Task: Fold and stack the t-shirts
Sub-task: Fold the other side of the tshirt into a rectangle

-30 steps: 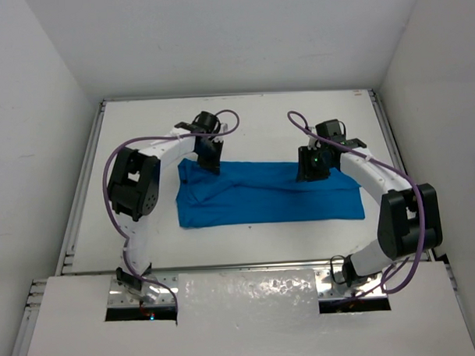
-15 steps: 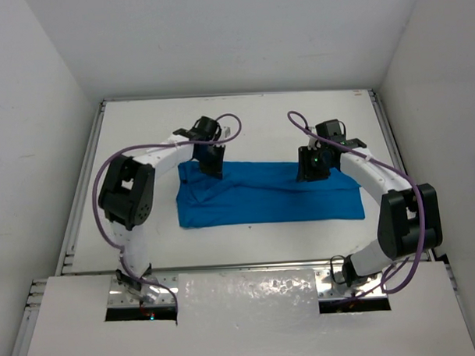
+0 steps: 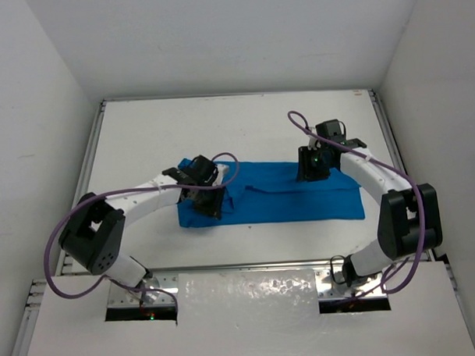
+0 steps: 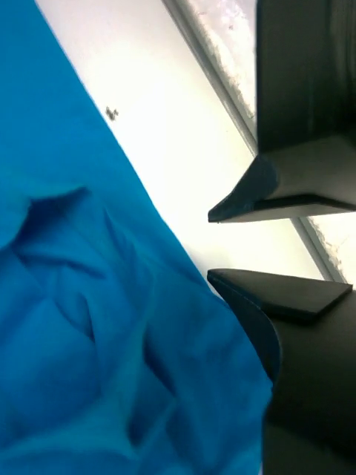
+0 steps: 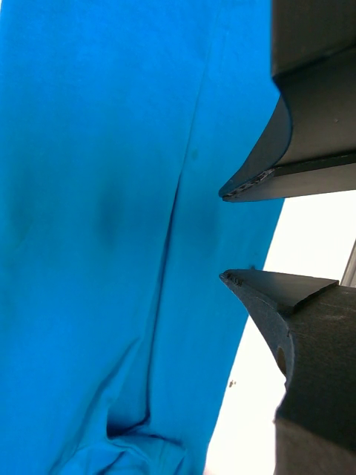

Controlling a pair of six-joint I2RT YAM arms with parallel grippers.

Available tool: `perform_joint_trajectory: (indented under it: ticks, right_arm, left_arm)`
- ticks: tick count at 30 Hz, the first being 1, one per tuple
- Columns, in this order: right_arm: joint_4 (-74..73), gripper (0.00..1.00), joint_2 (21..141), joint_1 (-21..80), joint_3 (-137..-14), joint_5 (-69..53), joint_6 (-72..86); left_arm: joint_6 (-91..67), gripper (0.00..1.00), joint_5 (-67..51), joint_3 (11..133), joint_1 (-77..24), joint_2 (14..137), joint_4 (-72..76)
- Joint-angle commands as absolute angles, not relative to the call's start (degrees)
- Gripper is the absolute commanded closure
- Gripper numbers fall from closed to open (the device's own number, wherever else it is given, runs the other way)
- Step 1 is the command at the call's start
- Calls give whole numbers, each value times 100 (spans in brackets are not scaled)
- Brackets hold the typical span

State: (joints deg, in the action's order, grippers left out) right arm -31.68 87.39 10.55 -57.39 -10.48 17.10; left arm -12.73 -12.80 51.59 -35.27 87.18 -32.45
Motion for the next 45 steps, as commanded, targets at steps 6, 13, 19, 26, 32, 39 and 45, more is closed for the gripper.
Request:
perform_joint_trajectory:
  ticks: [6,13,19,26,32,39,45]
  right_arm:
    - [-2918,59,8780,1020,-5950,-1151,1846]
    - [-3006,58,8930,705,-5845,-835,1985]
    - [-3234,57,8894,36,-5686,-239,2127]
    - [-3437,58,9316,-229,-5801,-27,2364]
    - [-3726,59,9667,-395,-5976,527,2575]
    - [-3736,59,9923,-808,-5941,782,2962]
    - [-3963,60,10265,-826,-6335,633,2848]
  left_arm:
    - [-1257,54,-378,6143,-3322,8516,-3647]
    - [-1047,54,-414,6529,-1891,9464,-3656]
    - [-879,54,-228,7321,-1459,10186,-3701]
    - [-870,54,-590,8111,-1301,11099,-3514]
    - [-905,55,-352,8639,-1213,11680,-3674]
    - [-844,55,-202,8973,-958,12207,-3770]
    - [-765,56,-545,9307,-958,11813,-4164]
